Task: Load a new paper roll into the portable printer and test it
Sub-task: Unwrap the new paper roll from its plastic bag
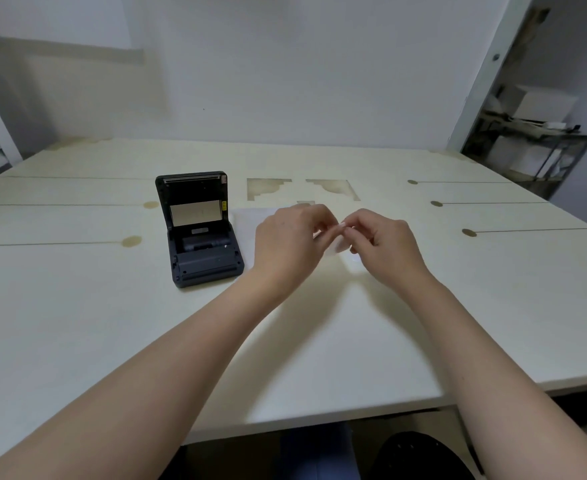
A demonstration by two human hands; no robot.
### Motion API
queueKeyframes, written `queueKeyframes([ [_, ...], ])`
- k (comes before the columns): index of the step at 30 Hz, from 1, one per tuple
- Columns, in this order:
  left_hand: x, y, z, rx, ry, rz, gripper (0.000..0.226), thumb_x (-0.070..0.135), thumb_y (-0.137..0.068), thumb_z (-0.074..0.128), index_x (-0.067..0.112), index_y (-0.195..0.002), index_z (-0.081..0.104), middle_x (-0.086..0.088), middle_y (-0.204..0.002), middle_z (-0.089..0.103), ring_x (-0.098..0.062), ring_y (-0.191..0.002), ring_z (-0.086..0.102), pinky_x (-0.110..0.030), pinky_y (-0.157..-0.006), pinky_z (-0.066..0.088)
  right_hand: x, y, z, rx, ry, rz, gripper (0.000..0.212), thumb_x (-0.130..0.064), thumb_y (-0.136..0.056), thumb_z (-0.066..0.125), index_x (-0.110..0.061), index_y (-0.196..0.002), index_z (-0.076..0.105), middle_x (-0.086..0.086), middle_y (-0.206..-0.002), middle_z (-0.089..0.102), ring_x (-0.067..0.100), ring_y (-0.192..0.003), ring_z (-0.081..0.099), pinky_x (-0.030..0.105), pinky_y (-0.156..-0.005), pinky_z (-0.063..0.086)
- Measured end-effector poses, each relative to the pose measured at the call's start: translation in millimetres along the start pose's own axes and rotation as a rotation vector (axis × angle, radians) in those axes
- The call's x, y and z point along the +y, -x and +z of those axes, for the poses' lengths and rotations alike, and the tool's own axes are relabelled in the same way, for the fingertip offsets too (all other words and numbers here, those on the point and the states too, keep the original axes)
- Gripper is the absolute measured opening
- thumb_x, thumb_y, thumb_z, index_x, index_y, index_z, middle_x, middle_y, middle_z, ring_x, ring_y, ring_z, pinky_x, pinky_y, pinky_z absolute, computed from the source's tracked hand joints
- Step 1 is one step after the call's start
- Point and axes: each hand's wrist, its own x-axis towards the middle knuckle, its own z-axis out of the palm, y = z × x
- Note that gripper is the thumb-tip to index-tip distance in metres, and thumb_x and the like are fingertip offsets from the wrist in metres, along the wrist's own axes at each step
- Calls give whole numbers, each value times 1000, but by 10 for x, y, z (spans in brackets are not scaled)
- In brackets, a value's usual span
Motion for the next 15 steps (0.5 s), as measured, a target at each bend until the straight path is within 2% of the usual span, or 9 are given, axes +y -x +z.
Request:
queueKeyframes([
  [3,-22,34,5,18,-106,-31,19,42,-91,58,27,-88,69,11,-90,73,-11,-89,67,-36,-72,52,30,-7,63,147,-9,80,14,-22,-91,54,-28,-82,62,-3,-70,71,24,-73,68,40,-72,55],
  [6,-110,100,-76,13,-215,-80,19,40,-92,57,26,-90,69,9,-91,74,-14,-91,66,-37,-74,51,123,-39,26,313,-111,268,15,-17,-92,51,-24,-82,59,-5,-71,67,20,-74,73,36,-76,53],
  [10,-230,182,-234,0,-299,-141,19,42,-90,58,27,-89,70,9,-89,75,-16,-92,67,-35,-79,47,255,-56,31,396,-147,466,14,-19,-92,49,-19,-84,60,-7,-70,66,24,-80,72,45,-78,57],
  [15,-167,177,-321,-282,-385,-247,11,35,-87,57,29,-82,64,8,-91,73,-19,-92,64,-33,-78,37,245,-84,151,384,-99,562,14,-20,-96,49,-17,-92,62,-1,-90,66,24,-87,65,34,-80,48],
])
